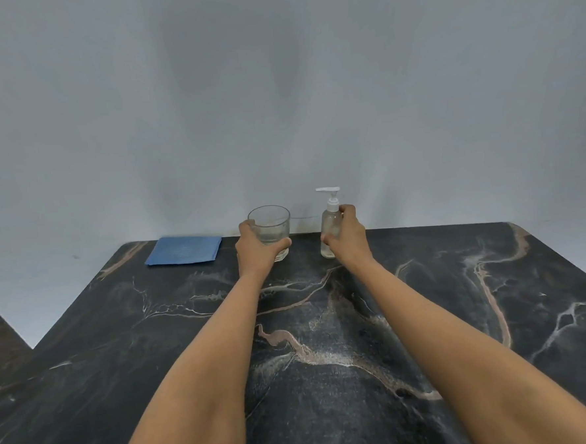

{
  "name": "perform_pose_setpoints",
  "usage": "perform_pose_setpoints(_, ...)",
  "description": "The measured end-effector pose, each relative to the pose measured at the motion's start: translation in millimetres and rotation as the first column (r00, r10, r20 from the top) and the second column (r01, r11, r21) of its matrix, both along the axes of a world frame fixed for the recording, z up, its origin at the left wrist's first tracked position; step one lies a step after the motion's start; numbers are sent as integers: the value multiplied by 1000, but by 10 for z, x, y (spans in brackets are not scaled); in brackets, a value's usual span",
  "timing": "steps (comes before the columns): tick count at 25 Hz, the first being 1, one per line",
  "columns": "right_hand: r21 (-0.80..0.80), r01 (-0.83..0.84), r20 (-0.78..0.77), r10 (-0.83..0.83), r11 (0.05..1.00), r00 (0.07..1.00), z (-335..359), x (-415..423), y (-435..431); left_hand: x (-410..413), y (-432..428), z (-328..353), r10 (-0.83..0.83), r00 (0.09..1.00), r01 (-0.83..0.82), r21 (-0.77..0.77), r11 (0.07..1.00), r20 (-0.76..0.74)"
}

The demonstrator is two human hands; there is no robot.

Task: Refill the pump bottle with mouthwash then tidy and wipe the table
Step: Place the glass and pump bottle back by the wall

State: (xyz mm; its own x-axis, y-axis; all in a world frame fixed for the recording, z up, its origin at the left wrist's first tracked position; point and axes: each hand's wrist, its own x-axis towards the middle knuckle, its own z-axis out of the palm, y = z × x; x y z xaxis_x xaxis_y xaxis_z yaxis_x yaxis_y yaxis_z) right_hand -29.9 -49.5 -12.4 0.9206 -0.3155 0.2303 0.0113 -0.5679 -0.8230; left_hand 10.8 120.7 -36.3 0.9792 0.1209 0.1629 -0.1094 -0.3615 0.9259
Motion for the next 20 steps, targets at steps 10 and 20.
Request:
perform_pose_setpoints(10, 16, 73, -85, -71, 997, 994, -248, -399, 13, -348, 40, 22, 81, 992, -85, -33, 996, -98)
perform_pose_setpoints(20, 48, 73, 0, -73, 996, 997, 188, -1729, 248, -1794, -32, 405, 49, 998, -49, 30, 998, -31)
